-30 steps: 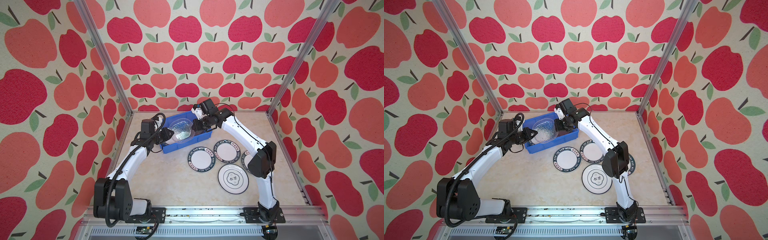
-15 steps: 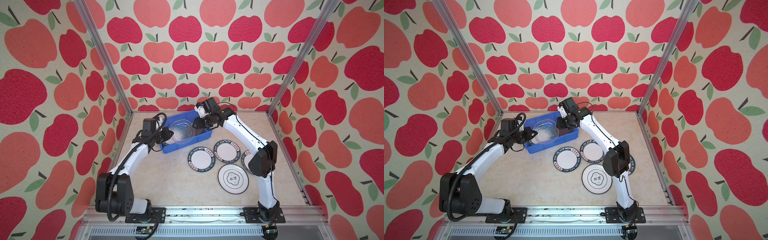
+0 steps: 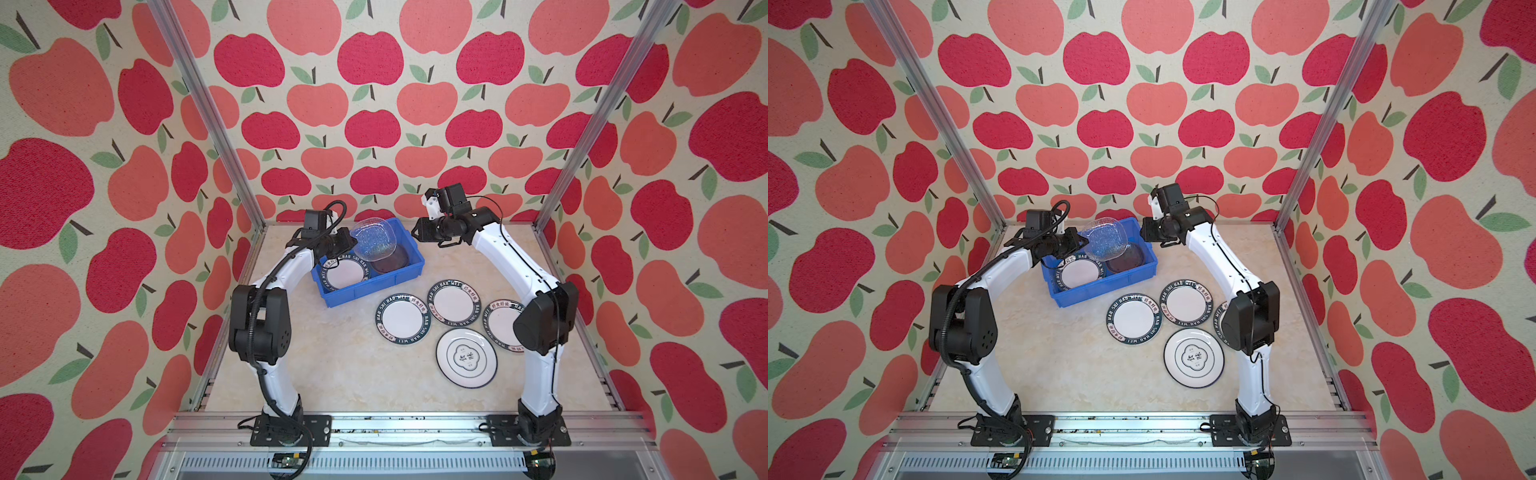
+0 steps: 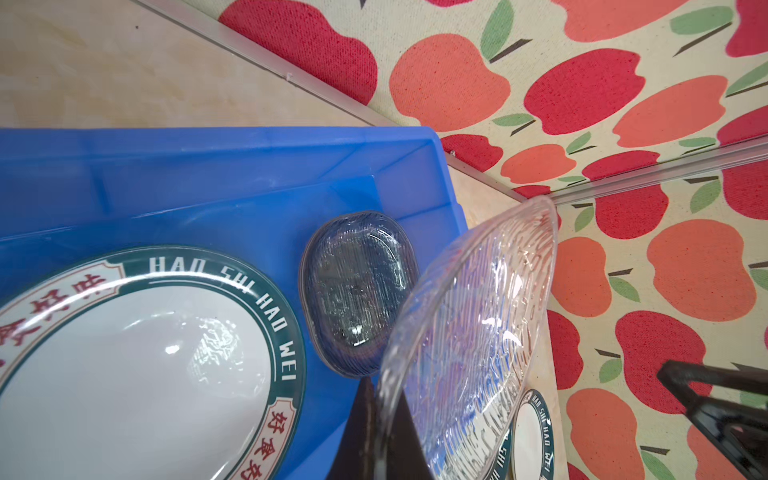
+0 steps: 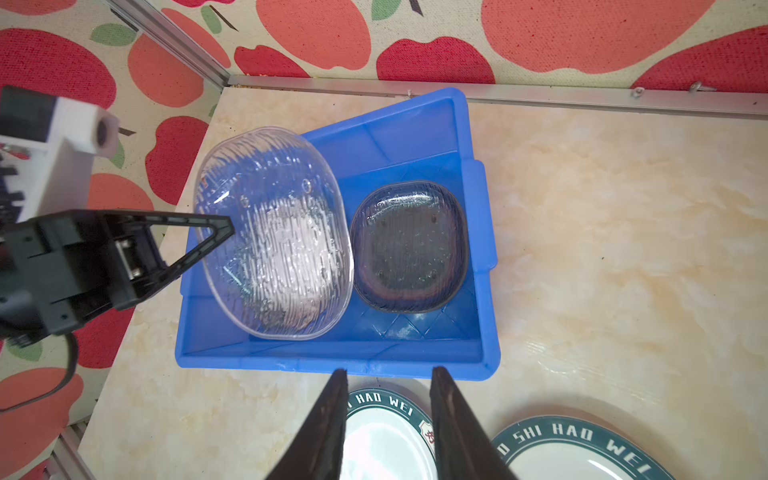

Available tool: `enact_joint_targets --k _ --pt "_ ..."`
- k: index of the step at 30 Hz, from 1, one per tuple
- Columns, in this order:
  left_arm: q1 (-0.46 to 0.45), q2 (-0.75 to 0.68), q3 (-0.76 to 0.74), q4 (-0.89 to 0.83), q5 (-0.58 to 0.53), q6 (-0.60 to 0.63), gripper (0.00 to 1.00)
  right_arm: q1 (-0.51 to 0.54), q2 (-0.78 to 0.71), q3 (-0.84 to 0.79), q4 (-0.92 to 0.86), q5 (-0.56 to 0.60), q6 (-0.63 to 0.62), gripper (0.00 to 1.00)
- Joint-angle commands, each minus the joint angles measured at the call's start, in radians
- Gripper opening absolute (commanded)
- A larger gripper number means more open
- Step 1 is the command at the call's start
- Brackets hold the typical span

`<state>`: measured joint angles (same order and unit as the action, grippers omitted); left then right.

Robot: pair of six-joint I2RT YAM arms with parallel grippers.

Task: Place the plates into the plastic bin on the countertop
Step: 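Lower the glass plate upright into the bin with the left gripper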

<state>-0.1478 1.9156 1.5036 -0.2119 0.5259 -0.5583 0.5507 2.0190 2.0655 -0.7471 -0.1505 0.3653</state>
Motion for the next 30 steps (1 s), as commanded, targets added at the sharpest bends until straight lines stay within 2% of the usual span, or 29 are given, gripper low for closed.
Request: enact_joint_targets --k 1,14,26,27,28,30 --pt "-0.019 0.079 0.079 -0.054 0.037 0.008 0.00 0.003 -0.029 -0.020 0.025 -0.029 0.017 0.37" --pt "-0.066 0.256 0.164 -0.064 -0.016 -0.009 0.00 -0.011 -0.039 -0.068 0.056 -0.076 0.029 0.37" --pt "-0.075 0.383 0.315 -0.160 0.006 0.019 0.00 -0.020 -0.048 -0.091 0.080 -0.092 0.034 0.37" --pt "-0.076 0.385 0.322 -0.172 -0.001 0.023 0.02 -0.020 -0.048 -0.090 0.079 -0.093 0.035 0.36" --pt "-0.076 0.383 0.323 -0.177 -0.009 0.027 0.10 -0.020 -0.047 -0.088 0.081 -0.096 0.037 0.37" --pt "-0.076 0.374 0.320 -0.184 -0.029 0.032 0.32 -0.020 -0.044 -0.085 0.082 -0.101 0.040 0.37"
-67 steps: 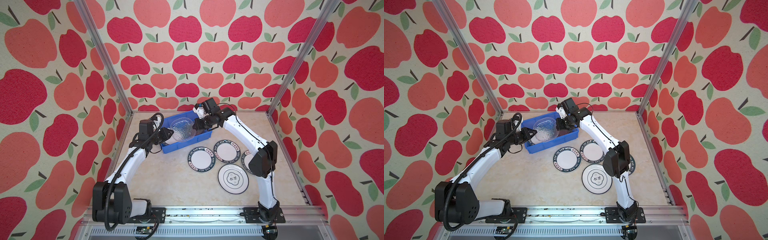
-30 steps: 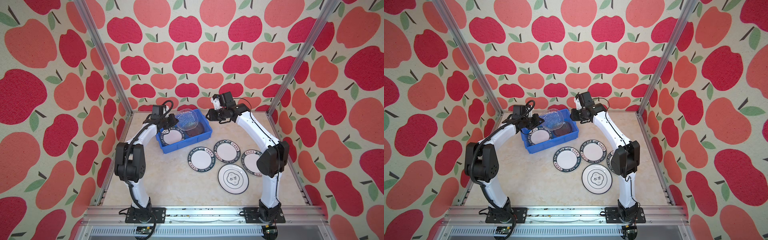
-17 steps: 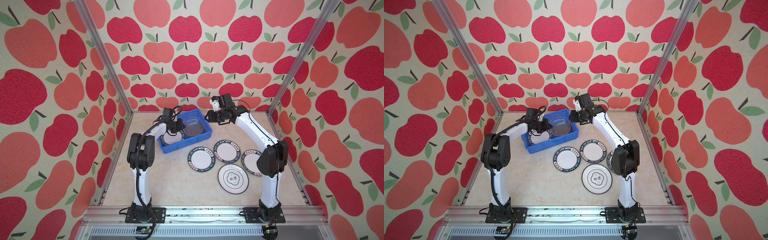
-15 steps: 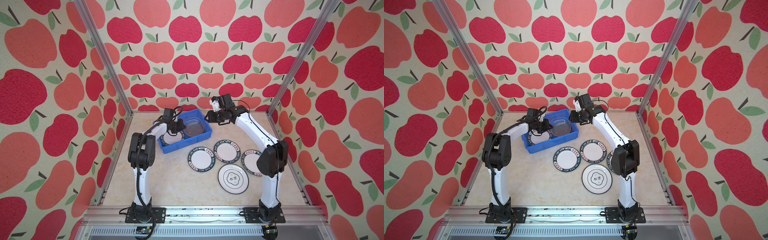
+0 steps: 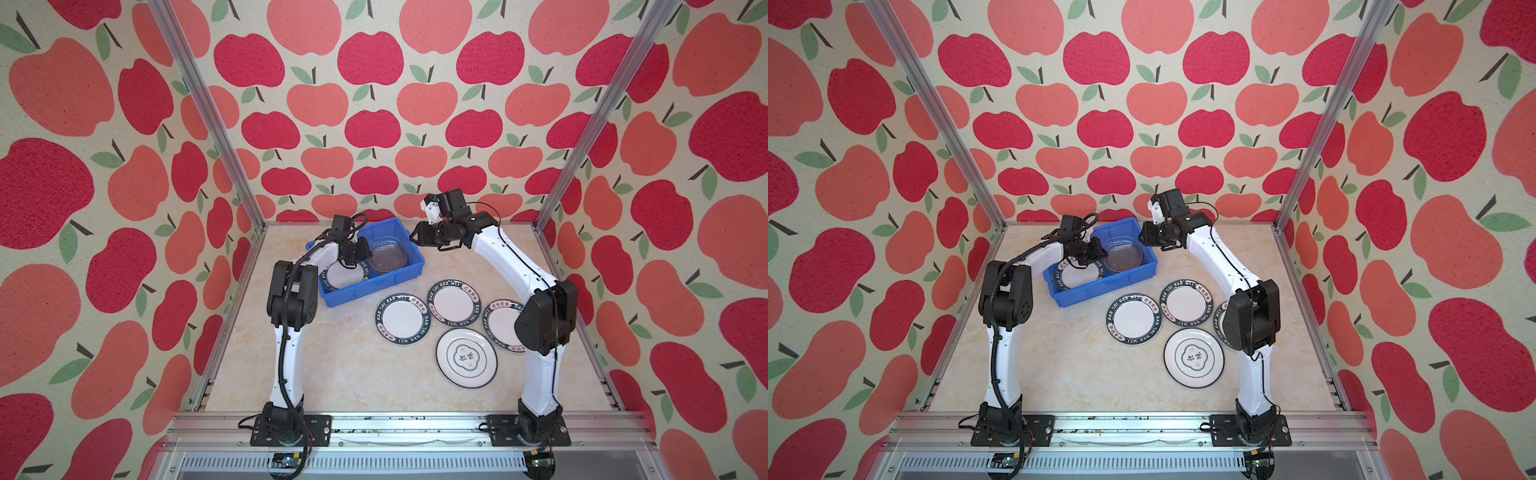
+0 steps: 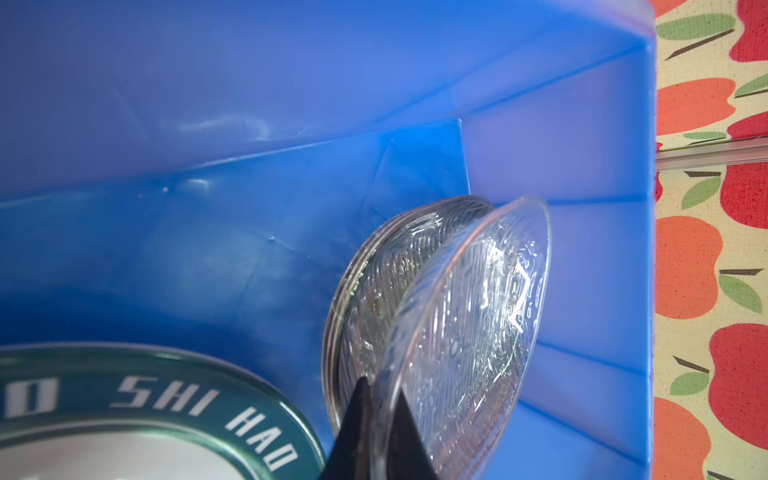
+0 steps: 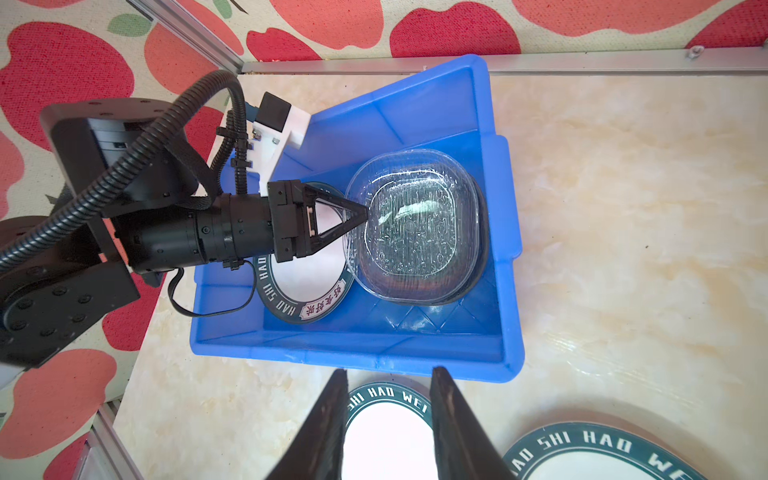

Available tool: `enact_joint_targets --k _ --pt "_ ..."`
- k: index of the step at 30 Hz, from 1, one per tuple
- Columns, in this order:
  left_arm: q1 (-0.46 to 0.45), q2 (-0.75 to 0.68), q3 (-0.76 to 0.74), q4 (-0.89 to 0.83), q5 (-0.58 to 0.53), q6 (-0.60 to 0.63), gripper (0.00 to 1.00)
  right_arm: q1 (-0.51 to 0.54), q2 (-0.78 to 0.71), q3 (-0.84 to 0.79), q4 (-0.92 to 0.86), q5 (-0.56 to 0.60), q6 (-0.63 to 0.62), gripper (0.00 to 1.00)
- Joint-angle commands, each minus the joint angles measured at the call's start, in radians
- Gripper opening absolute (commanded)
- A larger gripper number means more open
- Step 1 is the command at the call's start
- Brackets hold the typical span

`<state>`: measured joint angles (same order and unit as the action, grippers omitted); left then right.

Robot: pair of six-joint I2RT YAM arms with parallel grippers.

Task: Place the plates into the plastic bin on the countertop
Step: 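Lower the glass plate upright into the bin with the left gripper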

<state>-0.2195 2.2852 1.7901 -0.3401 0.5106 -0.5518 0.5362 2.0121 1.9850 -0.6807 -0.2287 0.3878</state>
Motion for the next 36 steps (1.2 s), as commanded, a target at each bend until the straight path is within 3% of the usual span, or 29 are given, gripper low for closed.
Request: enact_joint_targets --k 1,4,6,16,27,36 --pt "-0.003 -0.001 0.034 -0.060 -0.019 0.028 0.40 -0.006 -0.038 -0.004 0.017 -0.025 0.019 0.36" --pt "0.001 -0.020 0.048 -0.069 -0.027 0.042 0.63 -0.005 -0.040 -0.005 0.020 -0.032 0.020 0.37" --pt "0.003 -0.030 0.073 -0.087 -0.042 0.054 0.68 -0.004 -0.042 -0.007 0.021 -0.036 0.023 0.37" --pt "-0.037 -0.048 0.119 -0.060 -0.029 0.079 0.72 -0.005 -0.046 -0.028 0.033 -0.038 0.026 0.36" --pt "-0.109 0.111 0.274 -0.118 -0.029 0.087 0.71 -0.005 -0.062 -0.086 0.047 -0.033 0.029 0.35" --pt "-0.116 0.154 0.273 -0.110 -0.040 0.084 0.71 -0.005 -0.098 -0.166 0.072 -0.022 0.040 0.33"
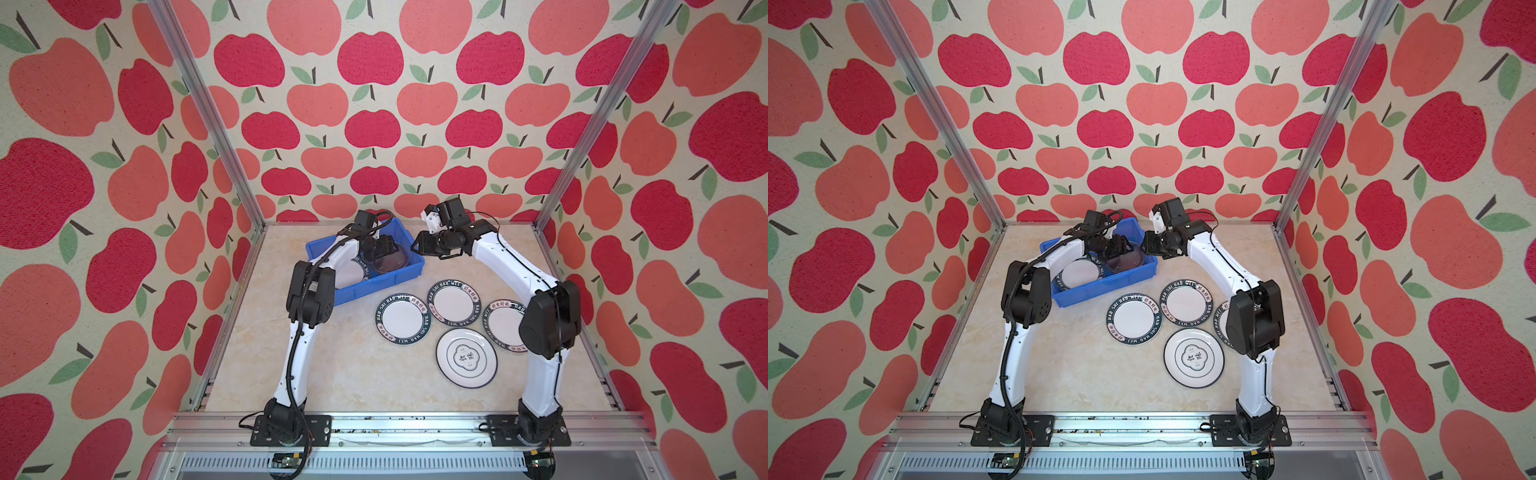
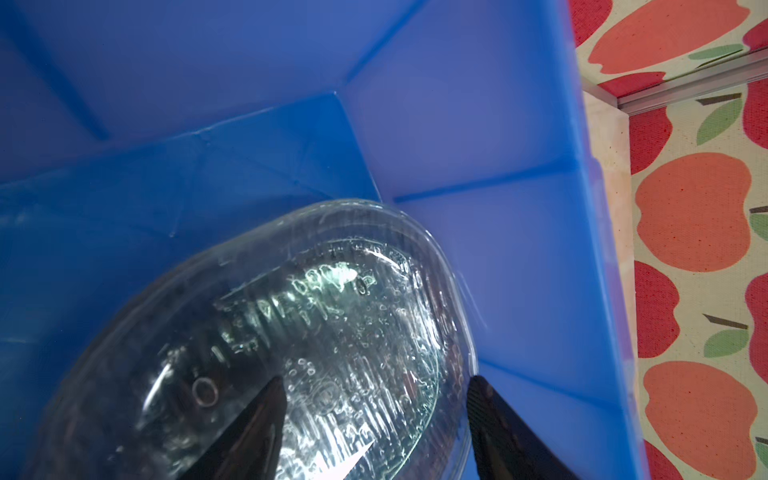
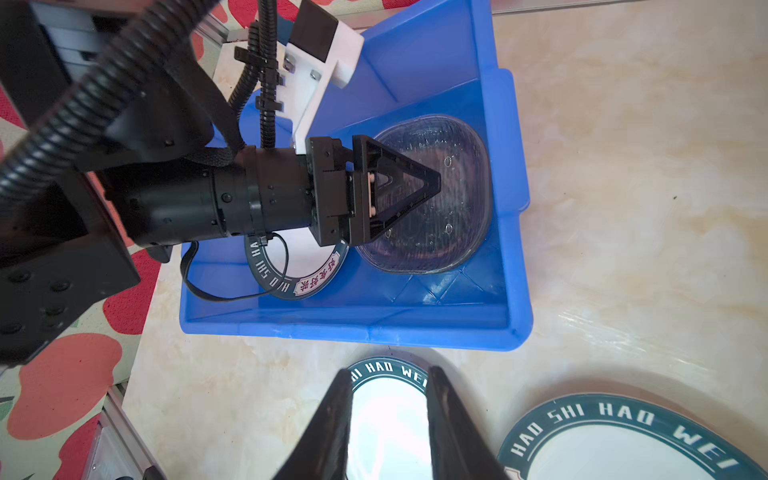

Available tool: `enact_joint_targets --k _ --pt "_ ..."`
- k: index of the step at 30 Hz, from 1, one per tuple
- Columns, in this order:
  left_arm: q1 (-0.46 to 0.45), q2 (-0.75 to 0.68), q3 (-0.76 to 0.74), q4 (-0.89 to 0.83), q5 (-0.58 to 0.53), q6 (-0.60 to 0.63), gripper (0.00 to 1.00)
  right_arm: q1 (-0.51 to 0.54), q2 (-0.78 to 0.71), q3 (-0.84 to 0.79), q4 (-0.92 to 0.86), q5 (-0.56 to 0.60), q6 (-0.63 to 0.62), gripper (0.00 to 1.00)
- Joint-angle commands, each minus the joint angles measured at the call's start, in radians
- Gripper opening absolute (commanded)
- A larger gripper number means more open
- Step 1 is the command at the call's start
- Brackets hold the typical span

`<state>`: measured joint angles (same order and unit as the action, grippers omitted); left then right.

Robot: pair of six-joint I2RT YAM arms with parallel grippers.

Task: Place the plates into the plastic bin on the countertop
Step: 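Lower the glass plate upright into the bin with the left gripper, then open the left gripper and move both grippers toward the green-rimmed plates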

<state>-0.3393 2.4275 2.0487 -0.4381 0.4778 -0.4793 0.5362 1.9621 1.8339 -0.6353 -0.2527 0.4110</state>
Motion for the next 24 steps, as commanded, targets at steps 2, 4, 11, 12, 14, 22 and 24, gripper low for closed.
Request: enact_joint_targets --k 2,4,11,12,14,22,24 --pt "0.002 0.020 0.013 -0.011 -0.010 0.010 0.71 -0.005 -0.048 -0.024 0.030 0.003 0.018 0.33" --pt "0.002 0.031 0.015 -0.008 -0.014 0.010 0.71 -0.005 -0.045 -0.027 0.032 0.002 0.020 0.33" --pt "0.003 0.089 0.065 -0.045 -0.047 0.033 0.71 -0.007 -0.028 -0.033 0.026 0.003 0.016 0.33" --pt "0.003 0.093 0.070 -0.046 -0.055 0.036 0.71 -0.005 -0.025 -0.033 0.029 0.004 0.015 0.33" --pt "0.006 0.102 0.081 -0.050 -0.060 0.034 0.71 -0.005 -0.015 -0.026 0.027 0.001 0.017 0.33" --pt "0.015 0.096 0.155 -0.070 -0.076 0.065 0.75 -0.005 -0.022 -0.028 0.033 -0.004 0.008 0.32" --pt "0.017 0.067 0.173 -0.068 -0.075 0.075 0.78 -0.006 -0.057 -0.062 0.070 -0.010 0.002 0.32"
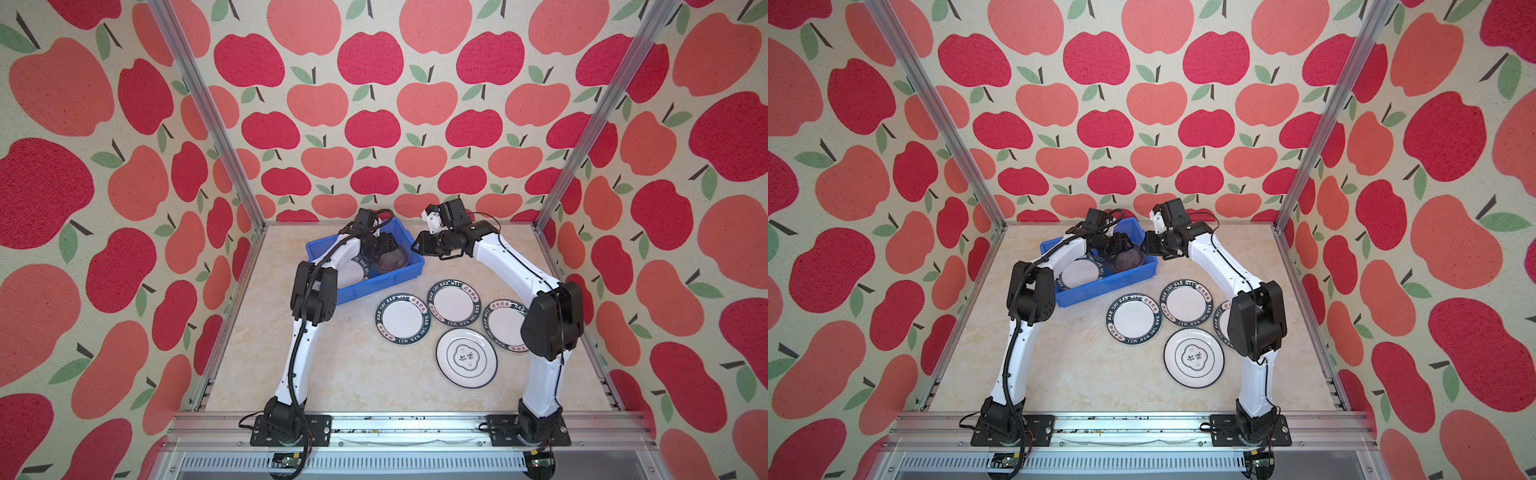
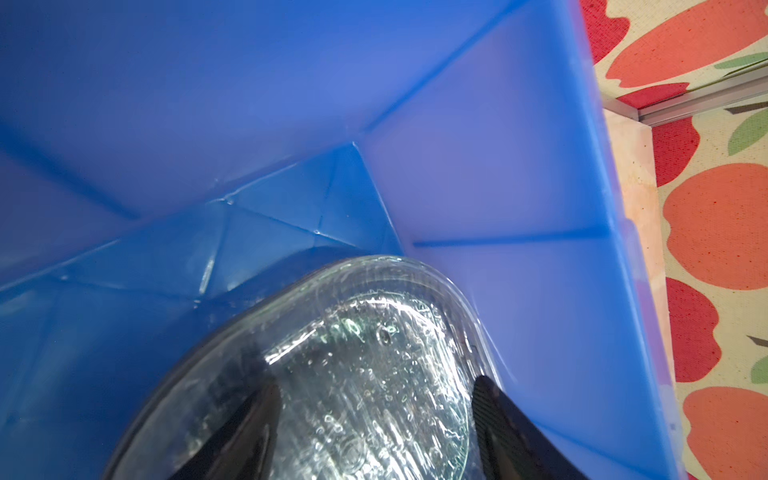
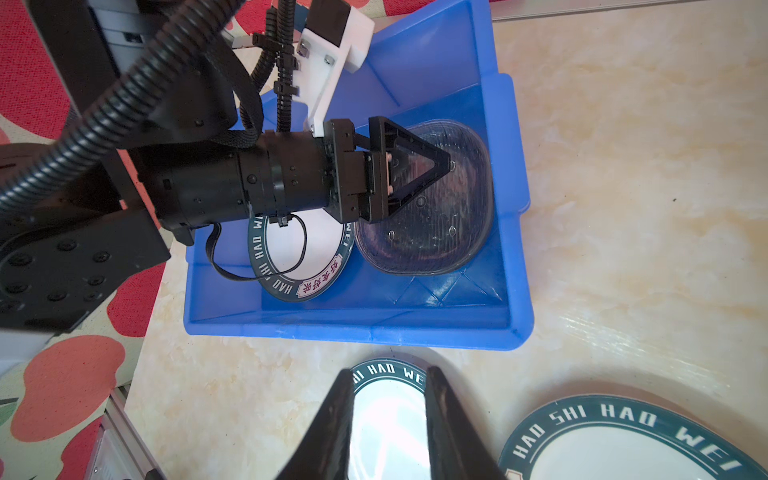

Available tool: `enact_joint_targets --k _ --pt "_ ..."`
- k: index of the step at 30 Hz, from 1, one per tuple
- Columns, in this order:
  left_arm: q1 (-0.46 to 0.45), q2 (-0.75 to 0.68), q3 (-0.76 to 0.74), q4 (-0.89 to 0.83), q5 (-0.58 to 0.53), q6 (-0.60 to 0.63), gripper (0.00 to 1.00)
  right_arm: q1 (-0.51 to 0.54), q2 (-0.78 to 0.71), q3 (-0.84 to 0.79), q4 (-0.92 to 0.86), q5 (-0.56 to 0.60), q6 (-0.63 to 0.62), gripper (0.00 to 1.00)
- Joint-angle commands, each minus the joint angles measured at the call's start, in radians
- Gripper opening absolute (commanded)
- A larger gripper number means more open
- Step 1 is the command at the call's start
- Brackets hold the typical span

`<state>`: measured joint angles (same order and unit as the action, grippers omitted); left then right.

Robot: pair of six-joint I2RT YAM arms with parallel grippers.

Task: Place the plates into the plastic bin on the countertop
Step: 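Open the left gripper and move both grippers toward the green-rimmed plates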

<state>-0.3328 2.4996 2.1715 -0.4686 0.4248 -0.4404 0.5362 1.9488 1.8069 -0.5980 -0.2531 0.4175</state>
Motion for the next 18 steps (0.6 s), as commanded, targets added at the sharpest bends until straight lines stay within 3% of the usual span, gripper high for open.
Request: enact_joint_targets --k 1,8,18 --pt "0.012 -0.022 0.054 -0.031 -0.017 0.041 0.79 -0.006 -0.059 -0.055 0.050 -0.015 -0.005 0.32" --pt "-0.014 -0.253 -0.053 0.007 -0.017 0.106 0.83 -0.005 -0.193 -0.249 0.217 -0.069 0.032 0.34" --pt "-0.138 -0.831 -0.746 0.077 -0.047 0.095 0.85 -0.002 -0.399 -0.618 0.344 -0.098 0.097 0.40"
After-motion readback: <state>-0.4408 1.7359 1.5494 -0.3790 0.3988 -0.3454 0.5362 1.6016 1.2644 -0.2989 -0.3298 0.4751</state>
